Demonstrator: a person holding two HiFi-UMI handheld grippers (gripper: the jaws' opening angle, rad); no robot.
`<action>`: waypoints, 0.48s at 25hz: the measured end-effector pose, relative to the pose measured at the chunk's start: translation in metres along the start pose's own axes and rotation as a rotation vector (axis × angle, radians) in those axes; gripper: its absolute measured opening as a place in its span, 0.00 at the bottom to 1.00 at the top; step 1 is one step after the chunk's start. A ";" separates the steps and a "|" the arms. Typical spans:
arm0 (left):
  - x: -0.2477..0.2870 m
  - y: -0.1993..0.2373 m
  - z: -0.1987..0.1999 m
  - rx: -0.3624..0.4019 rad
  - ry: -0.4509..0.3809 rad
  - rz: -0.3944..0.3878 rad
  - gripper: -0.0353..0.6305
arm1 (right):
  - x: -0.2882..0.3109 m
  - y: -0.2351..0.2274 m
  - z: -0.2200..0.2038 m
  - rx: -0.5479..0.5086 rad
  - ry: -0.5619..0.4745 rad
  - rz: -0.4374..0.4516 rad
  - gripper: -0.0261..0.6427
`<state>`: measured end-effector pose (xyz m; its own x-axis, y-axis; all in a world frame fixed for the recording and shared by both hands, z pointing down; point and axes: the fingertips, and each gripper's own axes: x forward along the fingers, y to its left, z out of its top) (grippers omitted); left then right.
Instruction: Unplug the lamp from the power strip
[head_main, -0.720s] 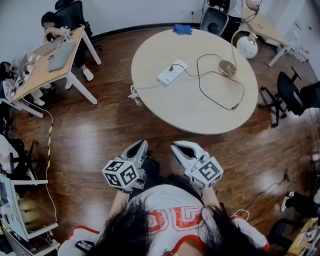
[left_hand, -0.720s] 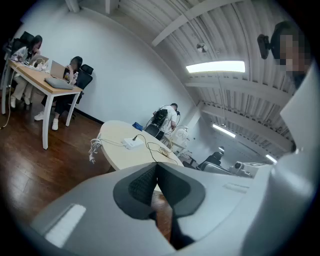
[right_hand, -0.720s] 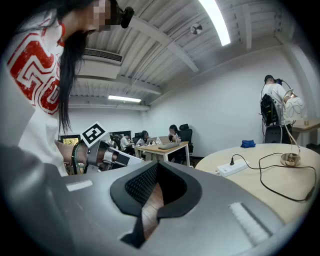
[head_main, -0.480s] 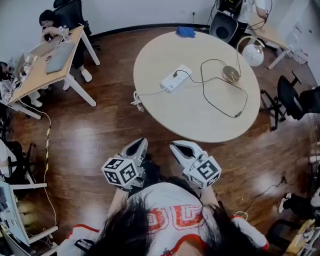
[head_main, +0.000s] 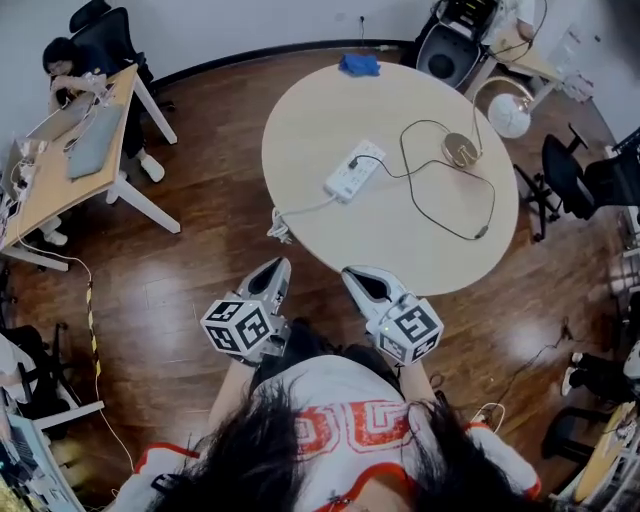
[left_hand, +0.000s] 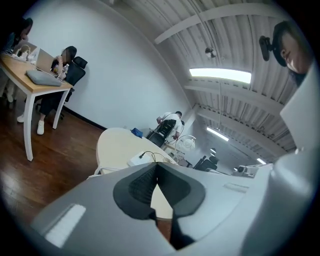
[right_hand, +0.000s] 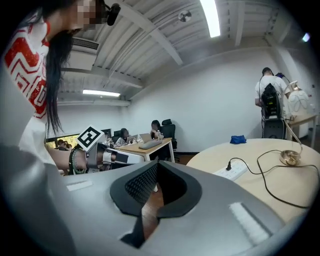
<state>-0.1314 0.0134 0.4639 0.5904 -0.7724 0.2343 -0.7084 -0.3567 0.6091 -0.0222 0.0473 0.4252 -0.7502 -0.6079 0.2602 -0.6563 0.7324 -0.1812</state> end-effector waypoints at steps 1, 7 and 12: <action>0.006 0.002 0.001 0.001 0.010 -0.013 0.05 | 0.002 -0.005 -0.001 0.021 0.000 -0.019 0.04; 0.058 -0.009 0.005 0.016 0.017 -0.128 0.05 | 0.009 -0.035 -0.009 0.150 0.026 -0.095 0.04; 0.096 -0.023 0.018 0.034 0.001 -0.171 0.05 | 0.026 -0.061 -0.007 0.220 0.049 -0.102 0.04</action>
<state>-0.0650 -0.0623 0.4581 0.7037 -0.6984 0.1309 -0.6106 -0.5002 0.6139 -0.0014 -0.0107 0.4499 -0.6778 -0.6557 0.3326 -0.7342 0.5804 -0.3521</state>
